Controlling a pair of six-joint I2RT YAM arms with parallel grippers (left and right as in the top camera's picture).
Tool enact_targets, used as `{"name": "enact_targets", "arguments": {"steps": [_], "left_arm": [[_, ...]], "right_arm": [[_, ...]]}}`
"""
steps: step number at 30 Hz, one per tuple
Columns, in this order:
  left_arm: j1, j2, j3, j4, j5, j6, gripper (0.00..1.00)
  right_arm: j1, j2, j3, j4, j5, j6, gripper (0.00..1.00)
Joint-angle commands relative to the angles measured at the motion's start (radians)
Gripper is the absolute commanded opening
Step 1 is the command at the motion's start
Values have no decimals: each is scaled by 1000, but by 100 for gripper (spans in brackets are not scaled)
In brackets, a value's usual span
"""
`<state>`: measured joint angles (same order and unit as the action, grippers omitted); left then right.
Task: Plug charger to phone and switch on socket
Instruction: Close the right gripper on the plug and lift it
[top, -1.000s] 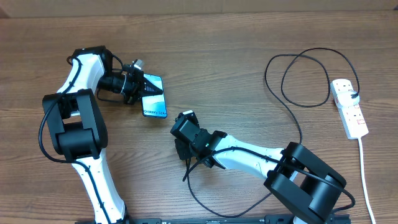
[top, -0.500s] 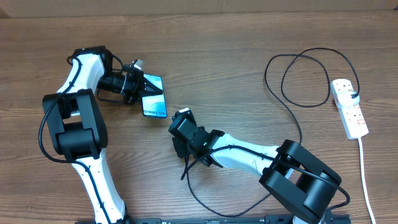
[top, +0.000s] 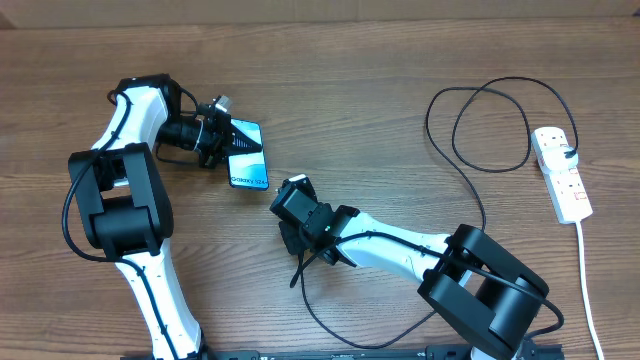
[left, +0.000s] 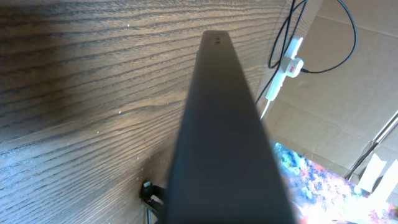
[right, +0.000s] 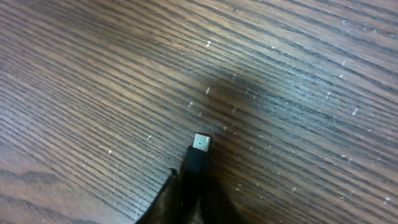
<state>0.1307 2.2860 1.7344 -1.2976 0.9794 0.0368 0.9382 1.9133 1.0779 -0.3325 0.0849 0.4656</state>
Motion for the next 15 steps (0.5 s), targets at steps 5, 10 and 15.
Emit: {"name": "enact_targets", "arguments": {"steps": [5,10,15], "left_arm": [[-10,-6,2,-12,47,31,5],[-10,-6,2,-43,184,126,4],[-10,-6,2,-48,253,151,4]], "right_arm": [[-13,20,7,-13,-92,-29,4],[-88,-58,12,-16,-309,-25,4],[-167,-98,12,-92,-332,-79,4]]}}
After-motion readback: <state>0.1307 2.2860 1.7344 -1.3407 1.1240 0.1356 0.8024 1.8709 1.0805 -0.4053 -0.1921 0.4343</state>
